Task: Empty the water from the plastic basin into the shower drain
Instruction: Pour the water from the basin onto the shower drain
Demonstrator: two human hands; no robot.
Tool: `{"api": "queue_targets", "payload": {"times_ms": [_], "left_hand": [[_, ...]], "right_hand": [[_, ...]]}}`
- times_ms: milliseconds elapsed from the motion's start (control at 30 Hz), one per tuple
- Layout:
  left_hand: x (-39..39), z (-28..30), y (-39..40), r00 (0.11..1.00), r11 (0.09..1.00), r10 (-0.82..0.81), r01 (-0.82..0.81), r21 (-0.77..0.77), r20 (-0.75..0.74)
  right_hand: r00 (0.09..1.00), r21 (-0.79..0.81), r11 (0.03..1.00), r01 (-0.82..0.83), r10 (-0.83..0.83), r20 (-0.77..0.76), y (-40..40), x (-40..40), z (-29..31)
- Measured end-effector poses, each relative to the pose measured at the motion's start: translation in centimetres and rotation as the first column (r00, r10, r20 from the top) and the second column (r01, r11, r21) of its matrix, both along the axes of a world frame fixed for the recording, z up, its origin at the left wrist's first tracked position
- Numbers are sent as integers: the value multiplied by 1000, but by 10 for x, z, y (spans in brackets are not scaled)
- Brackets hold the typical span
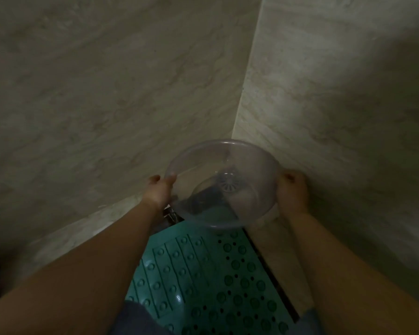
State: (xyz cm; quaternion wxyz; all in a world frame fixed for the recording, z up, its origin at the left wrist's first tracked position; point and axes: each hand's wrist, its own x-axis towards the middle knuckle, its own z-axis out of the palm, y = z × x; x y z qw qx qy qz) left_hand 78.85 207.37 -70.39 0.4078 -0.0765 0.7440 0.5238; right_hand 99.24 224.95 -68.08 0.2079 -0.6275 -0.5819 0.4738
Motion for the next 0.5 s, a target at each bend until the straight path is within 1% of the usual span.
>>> {"api": "queue_targets", "payload": {"times_ms": [67, 167, 233, 300, 333, 400, 500], "left_hand": [[-1, -2, -3, 1000, 999, -21, 21, -27, -23], [-4, -6, -9, 996, 994, -54, 46, -100, -78], [-5, -5, -13, 993, 985, -91, 79, -150, -77], [-5, -3, -16, 988, 976, -134, 119, -181, -71], [-6, -1, -17, 989, 976, -136, 123, -182, -64], [-6, 7, -18, 995, 982, -97, 91, -167, -30], [-5, 25, -19, 996, 988, -72, 65, -138, -50]], "right_hand": [[998, -34, 999, 22, -20, 57, -2, 2, -1], [974, -134, 988, -71, 98, 206, -3, 4, -6], [956, -219, 973, -79, 136, 260, -5, 4, -7], [951, -250, 965, -85, 153, 268, -6, 5, -9], [956, -240, 967, -83, 145, 254, -6, 4, -11], [968, -225, 972, -68, 119, 222, -10, 2, -5], [966, -228, 972, -55, 110, 235, -10, 1, 14]]}}
